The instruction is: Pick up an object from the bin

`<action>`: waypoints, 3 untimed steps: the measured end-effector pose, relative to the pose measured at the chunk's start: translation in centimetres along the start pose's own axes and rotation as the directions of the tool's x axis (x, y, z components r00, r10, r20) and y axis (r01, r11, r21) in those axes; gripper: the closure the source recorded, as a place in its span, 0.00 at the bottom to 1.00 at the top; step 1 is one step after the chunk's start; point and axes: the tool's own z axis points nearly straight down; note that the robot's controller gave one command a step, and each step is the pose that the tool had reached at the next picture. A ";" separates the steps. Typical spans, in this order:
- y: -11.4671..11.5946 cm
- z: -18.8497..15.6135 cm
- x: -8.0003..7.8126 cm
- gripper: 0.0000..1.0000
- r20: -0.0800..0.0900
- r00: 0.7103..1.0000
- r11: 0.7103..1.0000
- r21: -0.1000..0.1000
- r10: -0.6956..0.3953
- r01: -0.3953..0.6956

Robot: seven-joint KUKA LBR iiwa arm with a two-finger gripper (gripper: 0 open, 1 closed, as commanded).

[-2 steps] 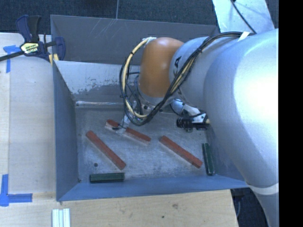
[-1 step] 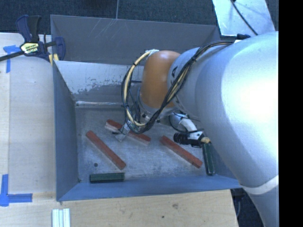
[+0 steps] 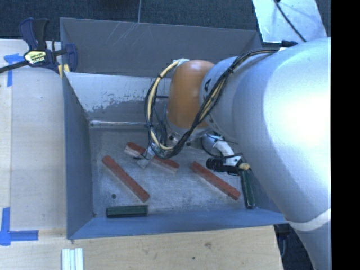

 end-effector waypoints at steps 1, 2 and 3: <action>0.0 -0.1 0.0 1.00 0.001 1.000 1.000 -0.001 -0.002 0.002; 0.1 -5.7 -0.2 1.00 0.004 1.000 1.000 -0.007 -0.004 0.004; 0.2 -6.6 -0.3 1.00 0.004 1.000 1.000 -0.005 -0.007 0.007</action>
Offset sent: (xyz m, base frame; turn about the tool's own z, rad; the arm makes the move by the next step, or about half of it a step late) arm 0.0000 0.0000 0.0000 0.0000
